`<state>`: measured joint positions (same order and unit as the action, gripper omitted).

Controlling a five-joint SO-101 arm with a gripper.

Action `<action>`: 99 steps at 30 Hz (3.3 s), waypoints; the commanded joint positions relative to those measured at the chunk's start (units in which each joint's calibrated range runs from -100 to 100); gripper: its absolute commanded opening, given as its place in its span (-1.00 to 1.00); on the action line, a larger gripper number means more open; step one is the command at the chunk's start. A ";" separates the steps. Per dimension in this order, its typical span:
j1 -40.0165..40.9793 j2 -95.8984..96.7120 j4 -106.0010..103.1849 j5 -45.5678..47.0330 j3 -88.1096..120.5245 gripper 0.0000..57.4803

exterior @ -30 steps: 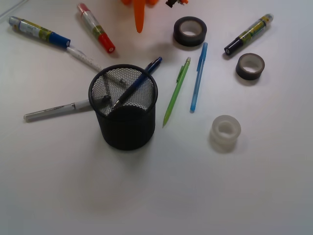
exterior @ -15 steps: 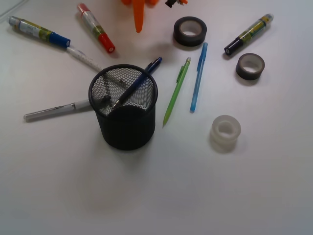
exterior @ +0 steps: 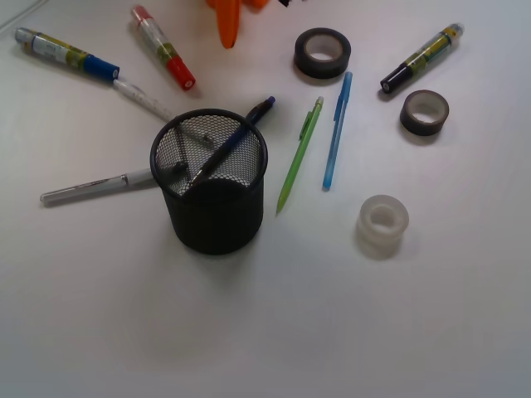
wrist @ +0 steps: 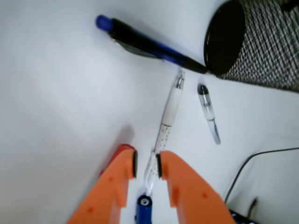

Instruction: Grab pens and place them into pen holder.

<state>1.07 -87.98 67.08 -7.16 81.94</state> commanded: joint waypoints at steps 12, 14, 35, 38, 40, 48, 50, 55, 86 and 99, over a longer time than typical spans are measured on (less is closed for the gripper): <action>-8.96 46.46 -7.59 -3.81 -28.41 -0.72; -9.04 48.07 -11.00 -3.81 -28.50 -0.55; -10.76 81.90 -22.99 -7.47 -37.74 -0.45; -11.05 84.88 -22.81 -7.52 -41.18 -0.46; -11.13 86.66 -22.73 -7.52 -43.17 -0.46; -13.07 92.70 -17.92 -10.21 -49.51 -0.50; -13.07 94.23 -16.52 -10.21 -51.51 -0.68; -13.07 95.76 -15.12 -10.21 -53.32 -0.99; -3.50 58.95 -82.22 -36.48 -38.64 -0.99; 1.73 83.69 -108.47 -40.73 -36.29 -0.98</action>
<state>1.59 -7.14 -37.88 -46.76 45.82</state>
